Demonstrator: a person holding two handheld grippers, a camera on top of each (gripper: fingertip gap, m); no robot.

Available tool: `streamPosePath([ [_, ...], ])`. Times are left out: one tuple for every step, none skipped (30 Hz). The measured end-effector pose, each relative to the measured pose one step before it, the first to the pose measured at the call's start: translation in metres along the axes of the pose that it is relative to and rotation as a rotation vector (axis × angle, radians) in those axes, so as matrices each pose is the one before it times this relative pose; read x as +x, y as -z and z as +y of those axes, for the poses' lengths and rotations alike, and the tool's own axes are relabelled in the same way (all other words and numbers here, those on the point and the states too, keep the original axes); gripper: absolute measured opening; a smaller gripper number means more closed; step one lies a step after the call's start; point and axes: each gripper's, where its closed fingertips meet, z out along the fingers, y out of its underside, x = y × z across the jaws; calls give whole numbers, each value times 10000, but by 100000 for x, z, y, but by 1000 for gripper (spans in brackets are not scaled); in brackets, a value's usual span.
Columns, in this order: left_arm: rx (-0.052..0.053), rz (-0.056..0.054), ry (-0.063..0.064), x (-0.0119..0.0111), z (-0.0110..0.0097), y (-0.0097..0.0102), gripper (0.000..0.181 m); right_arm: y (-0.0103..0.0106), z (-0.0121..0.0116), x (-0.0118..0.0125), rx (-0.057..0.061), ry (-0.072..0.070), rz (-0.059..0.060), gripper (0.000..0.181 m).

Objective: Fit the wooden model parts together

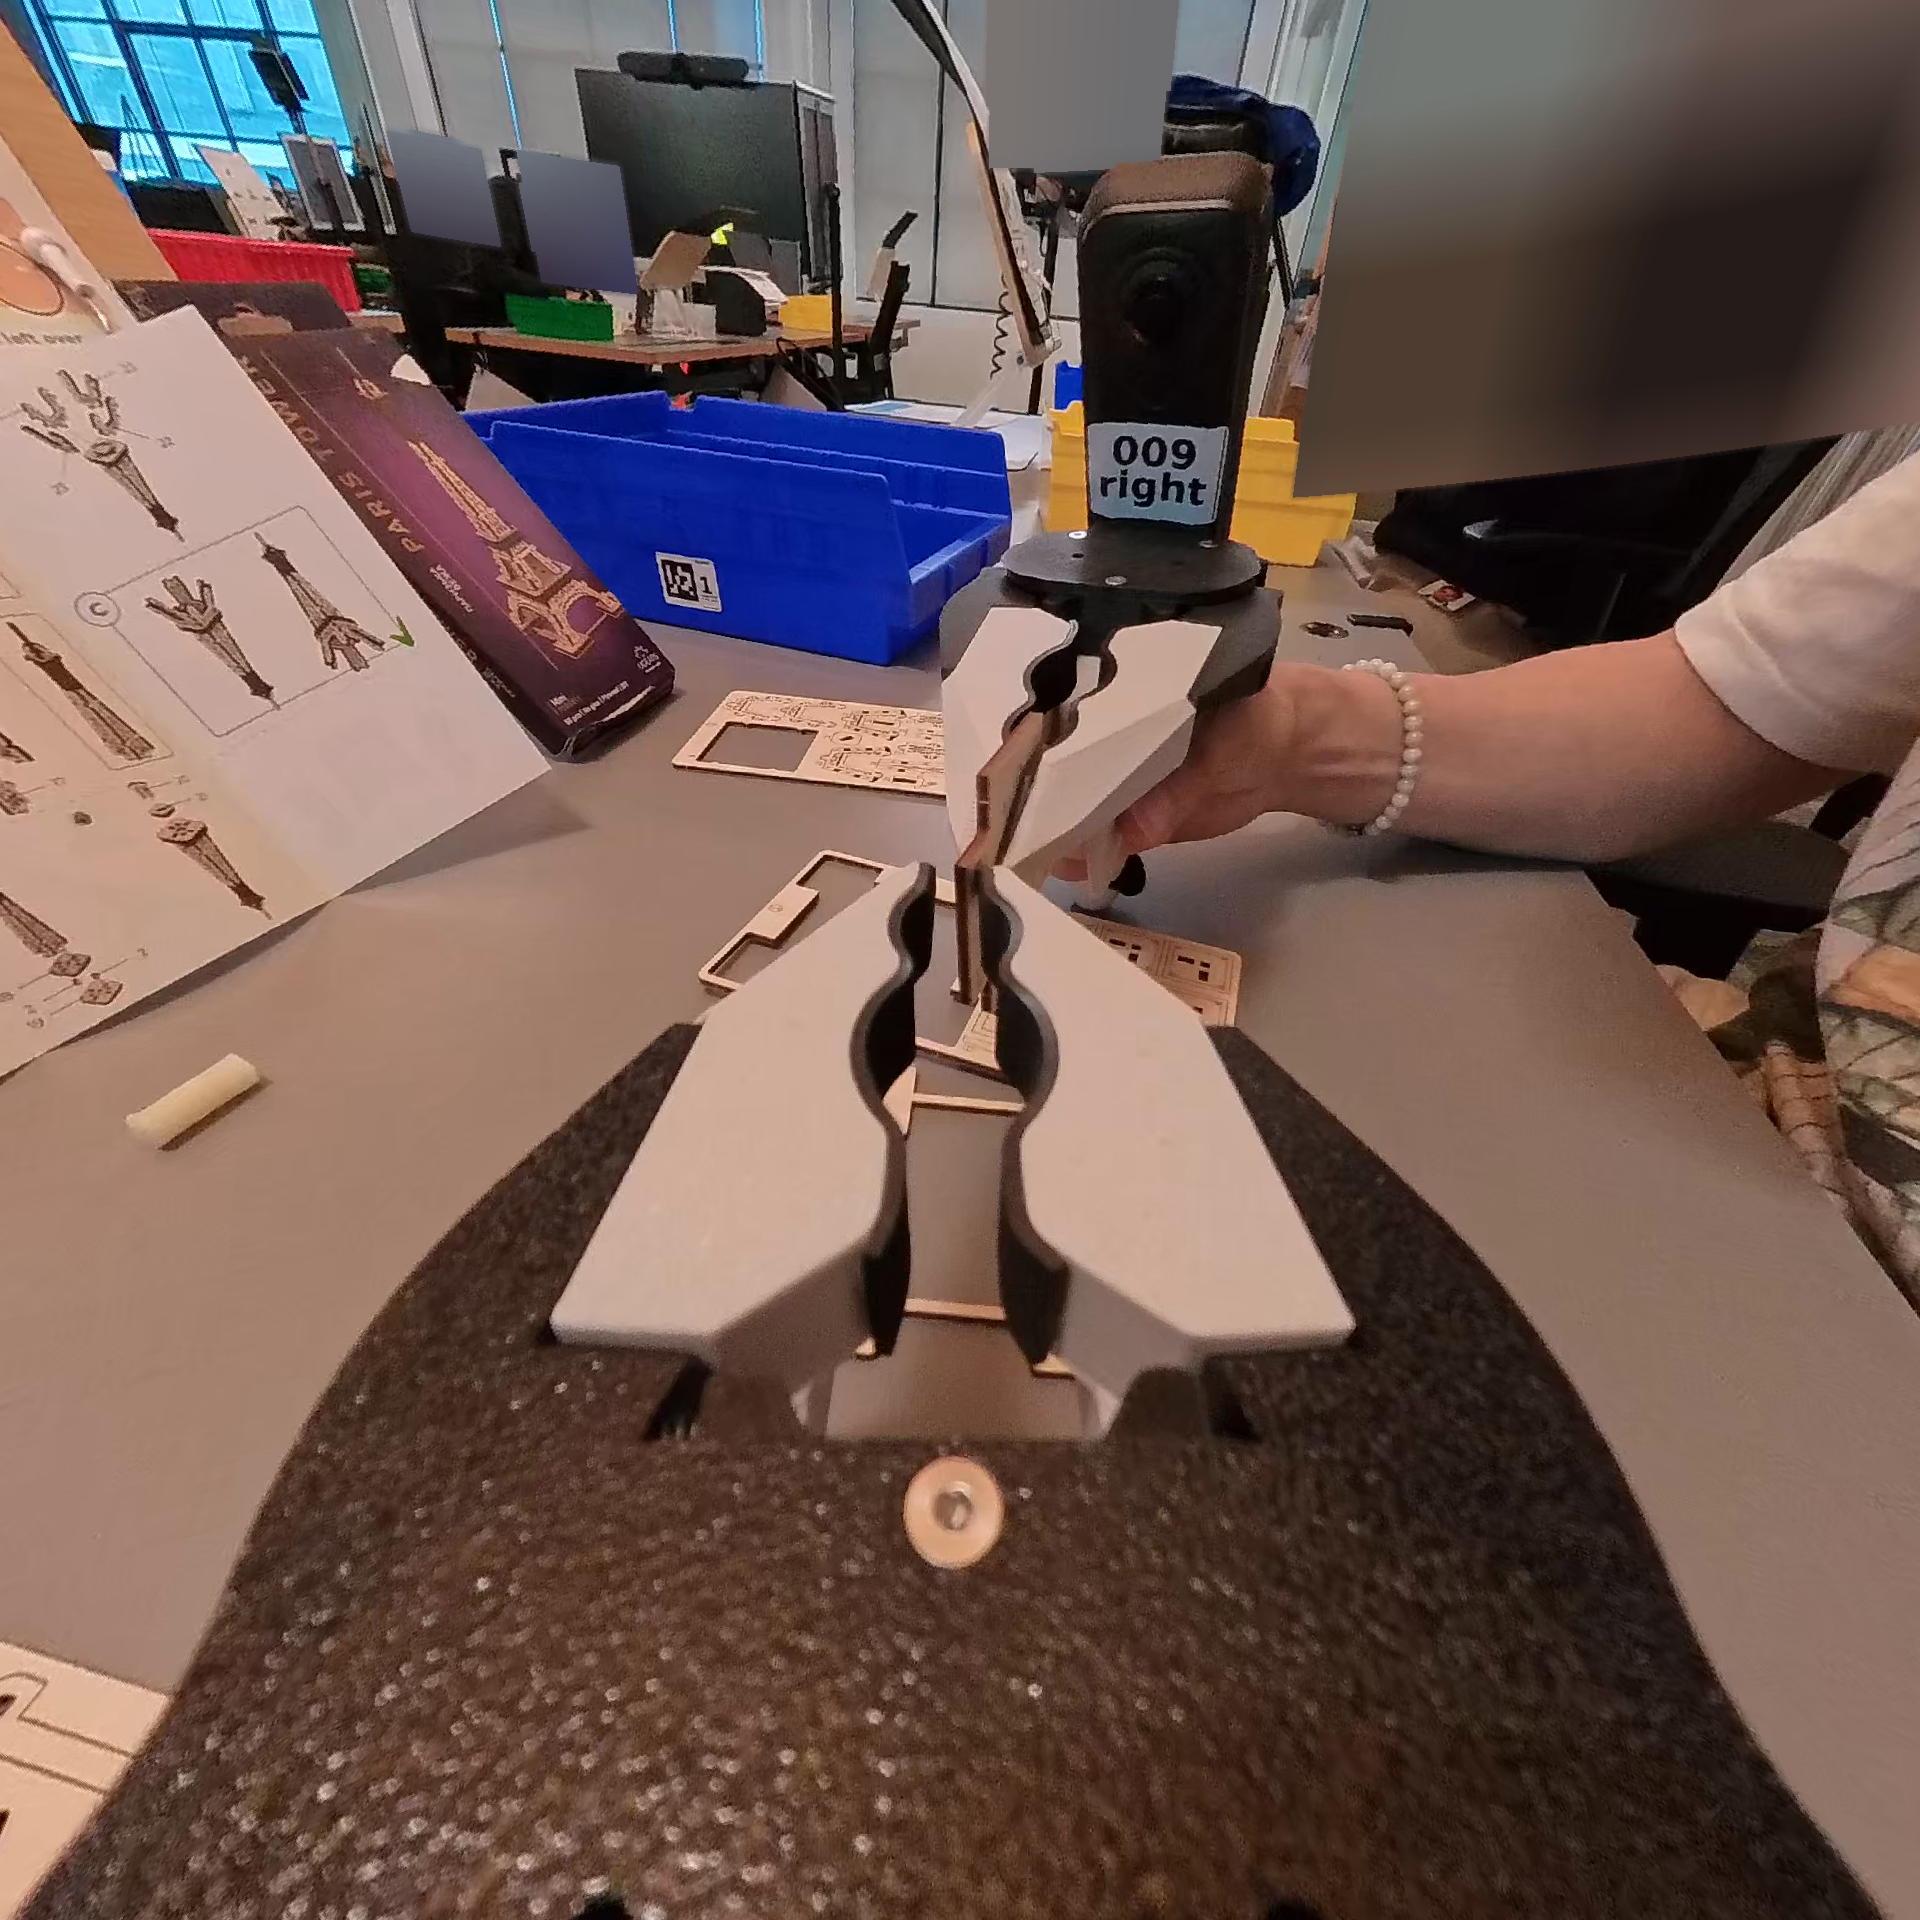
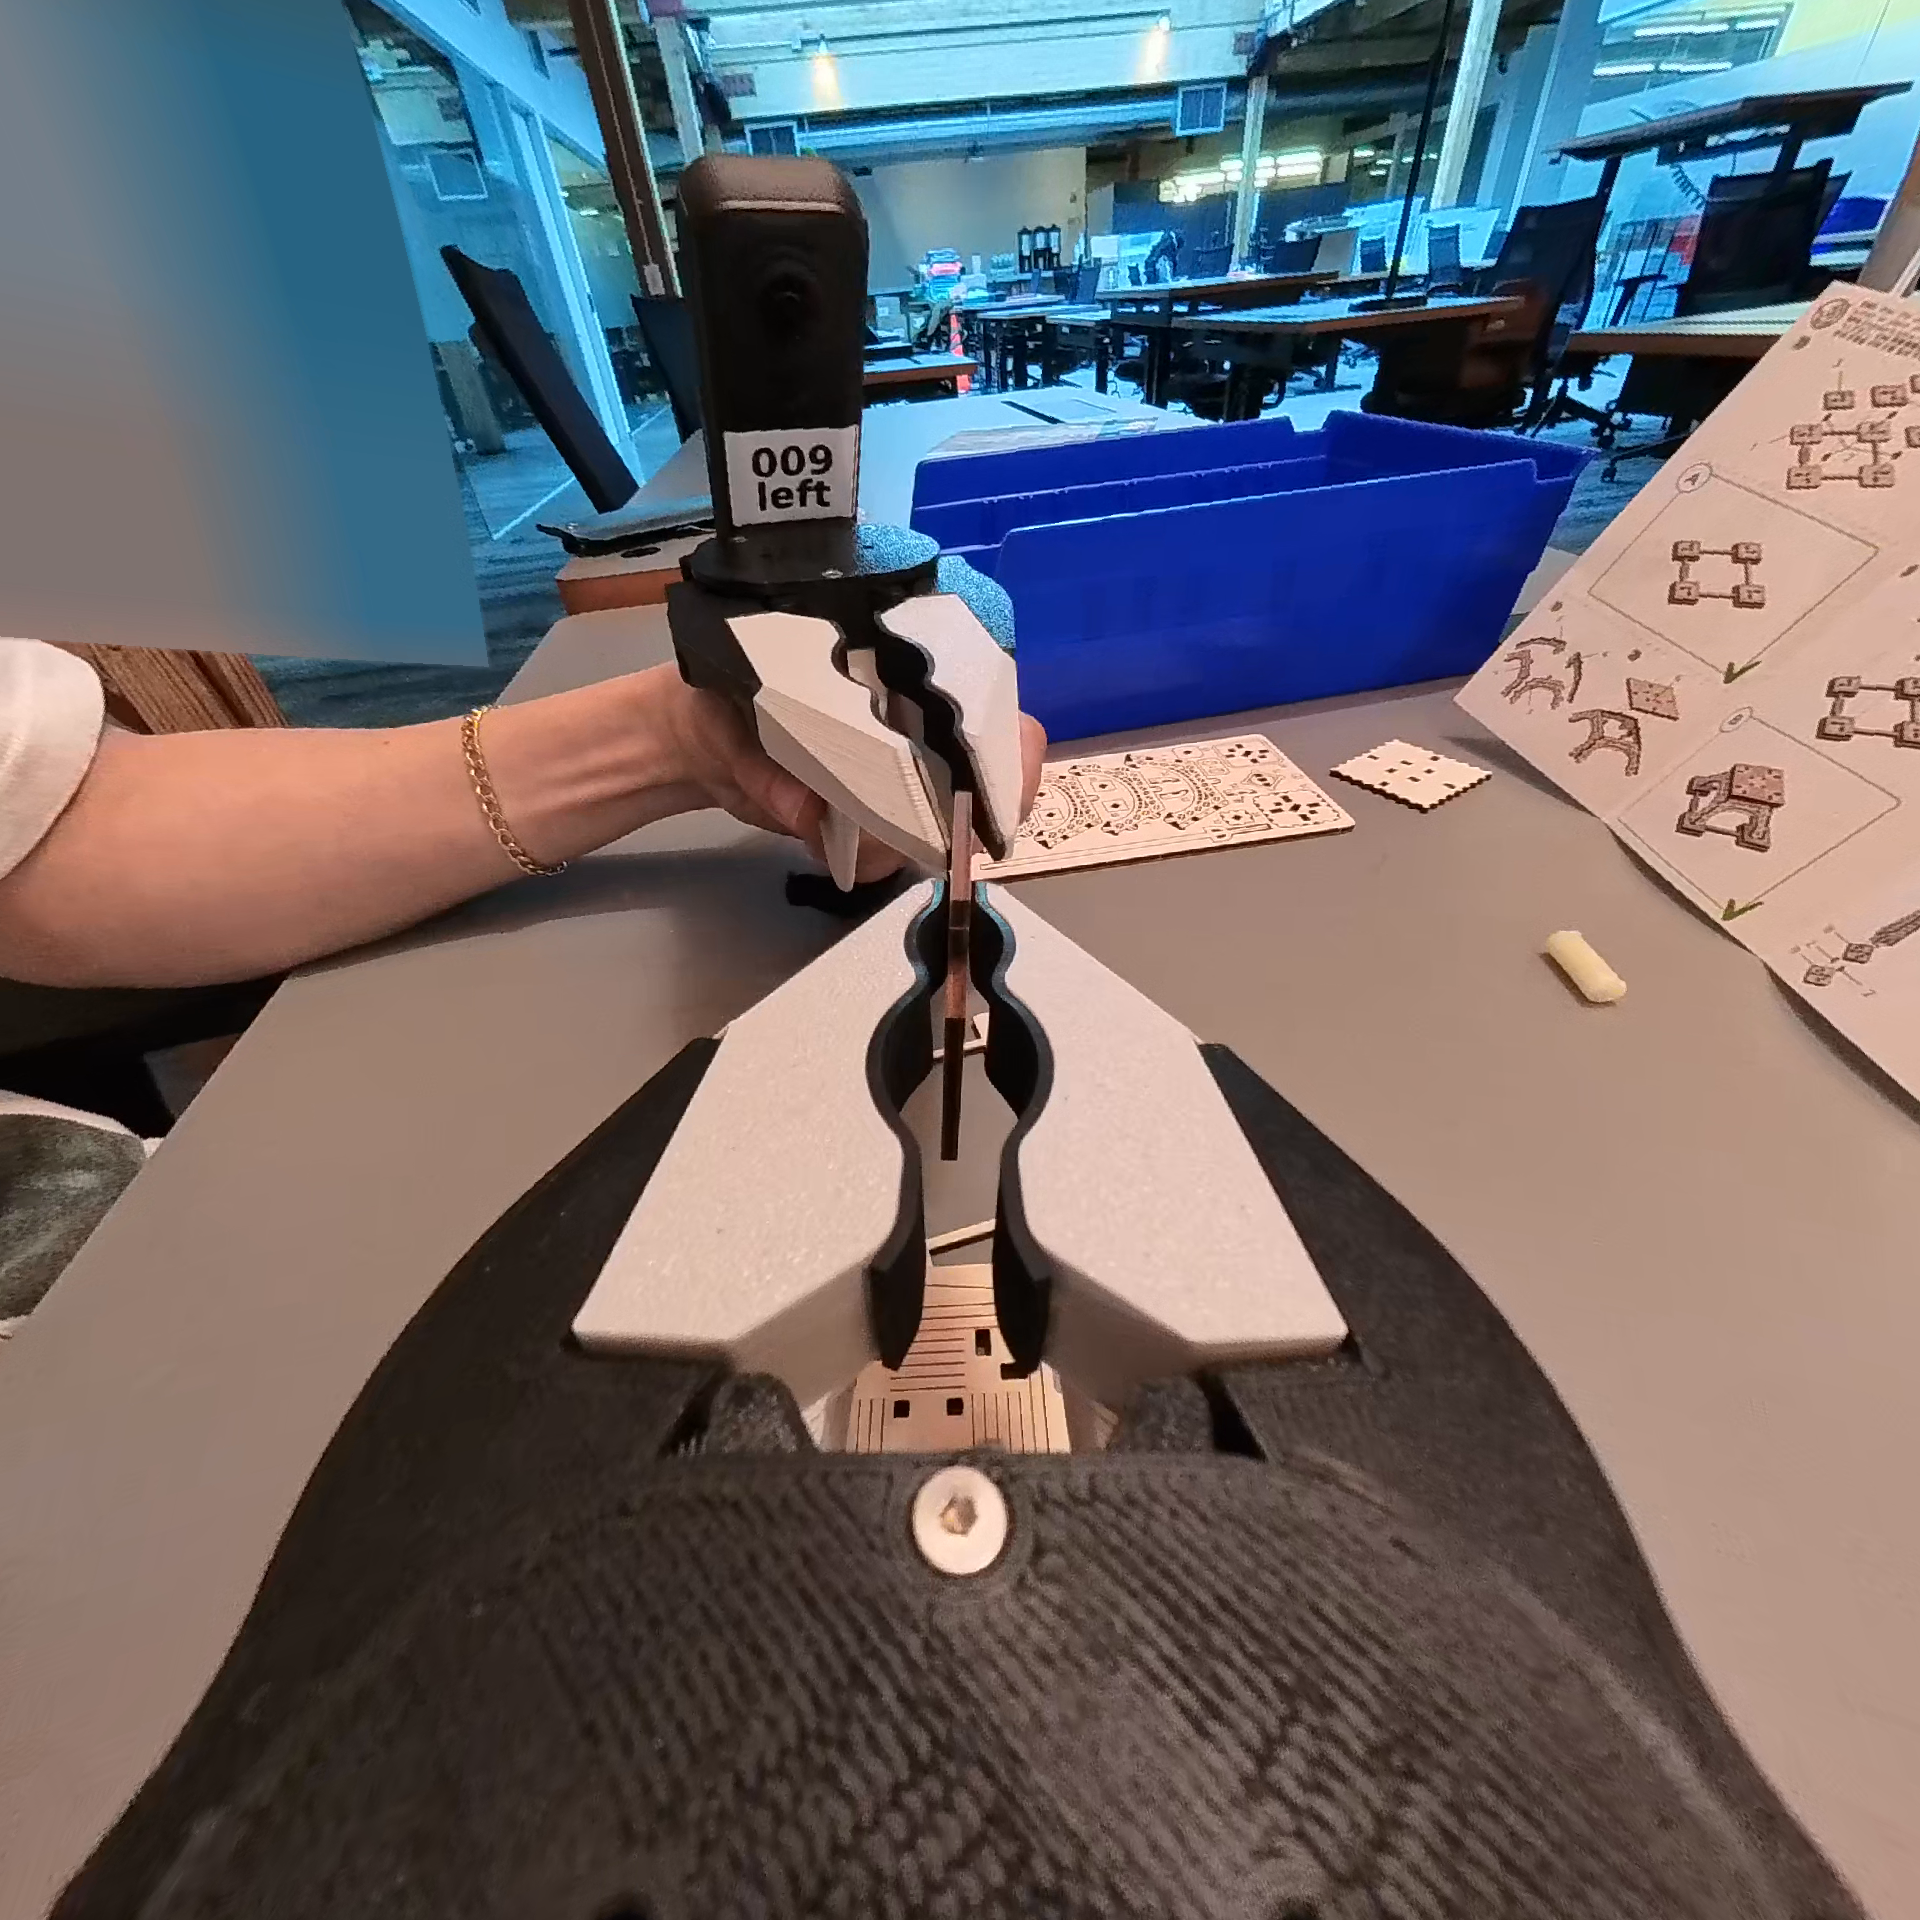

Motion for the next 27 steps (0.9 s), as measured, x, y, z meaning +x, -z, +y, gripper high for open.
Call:
streamPosePath([
  [-17, -16, 2, -18, 13, 3, 5, -20, 17, 8, -15, -4, 3, 1],
  [-1, -37, -16, -50, -9, -6, 5, -2, -4, 38, 3, -6, 30, 0],
  [6, -26, -5, -38, -5, 27, 5, 26, -21, 45, 17, -13, 21, 0],
  [-8, -14, 35, -41, 9, 25, 6, 5, -5, -3, 2, -22, -13, 0],
  [-9, -26, 38, -63, 28, 2, 7, -12, 14, 31, -11, -3, 25, 1],
  [-29, -57, 13, -108, 55, -1, 8, -19, 34, 21, -25, 12, 27, 1],
  [-25, -118, -21, -185, 32, -3, 11, -30, 34, 29, -28, 1, 24, 1],
  [18, -81, -36, -87, -41, -7, 12, 6, -7, 28, 7, 3, 25, 1],
  [8, -28, -10, -16, -23, -38, 12, 25, -25, 17, 21, -5, 11, 1],
  [-16, -84, -18, -111, 5, -54, 12, 12, -5, 80, 1, -41, 34, 0],
  [-10, -126, -25, -164, -12, -54, 14, 8, 0, 107, 4, -40, 52, 1],
  [-10, -103, -4, -140, -21, -39, 15, 26, -35, 87, 25, -28, 43, 1],
  [-13, -62, -1, -80, -18, -37, 16, 19, -18, 37, 19, -27, 7, 0],
  [-35, -96, 27, -137, 30, -33, 18, 18, 7, 38, -9, -39, 3, 0],
  [-38, -104, 73, -179, 46, -65, 19, 6, 32, 114, -24, -18, 85, 1],
  [-28, -12, 88, -71, 62, -55, 19, -13, 57, 97, -40, 33, 93, 1],
  [-28, -19, 108, -95, 94, -15, 20, -7, 66, 22, -46, 41, 43, 0],
  [-67, -80, 114, -206, 130, -18, 22, -44, 77, 84, -67, 29, 80, 0],
  [-112, -33, 79, -110, 191, -21, 23, -53, 164, 71, -124, 91, 88, 0],
  [-139, -44, 44, -90, 210, -75, 22, -41, 218, 71, -164, 156, 102, 0],
  [-124, -112, -6, -148, 172, -100, 22, -39, 207, 160, -153, 133, 170, 0],
  [-84, -96, -51, -93, 117, -93, 21, -27, 148, 185, -111, 66, 152, 0],
  [-64, -71, 1, -78, 80, -64, 21, 1, 101, 76, -73, -17, 34, 0],
  [-70, -48, 56, -96, 100, -56, 22, 4, 79, 64, -50, -84, -3, 1],
  [-160, -86, 53, -151, 211, -99, 23, -33, 172, 106, -122, -97, 48, 1],
  [-229, -93, 57, -154, 328, -119, 23, -76, 321, 134, -228, -110, 65, 1],
  [-238, -80, 72, -145, 317, -131, 23, -87, 330, 141, -236, -129, 69, 1],
])
